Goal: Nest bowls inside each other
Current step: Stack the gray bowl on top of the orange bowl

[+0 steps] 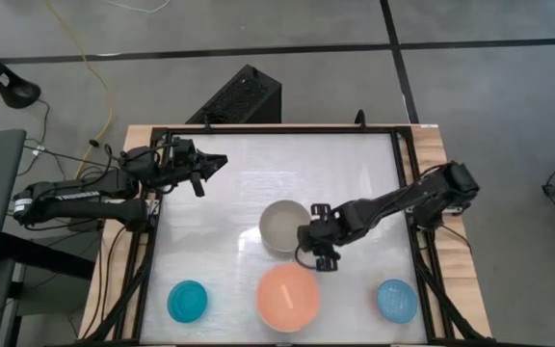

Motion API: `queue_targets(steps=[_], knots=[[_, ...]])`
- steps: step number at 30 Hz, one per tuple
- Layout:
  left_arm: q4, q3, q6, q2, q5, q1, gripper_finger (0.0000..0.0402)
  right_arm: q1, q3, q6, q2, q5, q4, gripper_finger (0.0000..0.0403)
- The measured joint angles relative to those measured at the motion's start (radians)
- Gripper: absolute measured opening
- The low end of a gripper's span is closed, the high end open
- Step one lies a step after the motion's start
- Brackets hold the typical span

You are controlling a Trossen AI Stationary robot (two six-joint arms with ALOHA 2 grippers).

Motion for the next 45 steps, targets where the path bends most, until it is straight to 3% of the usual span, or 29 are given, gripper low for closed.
queue_targets(steps=[9, 16, 34, 38, 45], knots=[[-0.008, 0.0, 0.0, 0.0, -0.002, 0.0, 0.0048, -0.087, -0.012, -0.192, 0.011, -0.113, 0.02, 0.0166], [-0.008, 0.0, 0.0, 0.0, -0.022, 0.0, 0.0048, -0.147, -0.063, -0.244, 0.012, -0.194, 0.077, 0.0165], [-0.008, 0.0, 0.002, 0.0, -0.077, 0.0, 0.0048, -0.215, -0.229, -0.255, 0.029, -0.22, 0.341, 0.0163], [-0.008, 0.0, 0.001, 0.0, -0.079, 0.0, 0.0048, -0.22, -0.231, -0.25, 0.082, -0.239, 0.367, 0.0134], [-0.009, 0.0, -0.004, 0.0, -0.079, 0.0, 0.0048, -0.212, -0.218, -0.205, 0.136, -0.307, 0.466, 0.0013]])
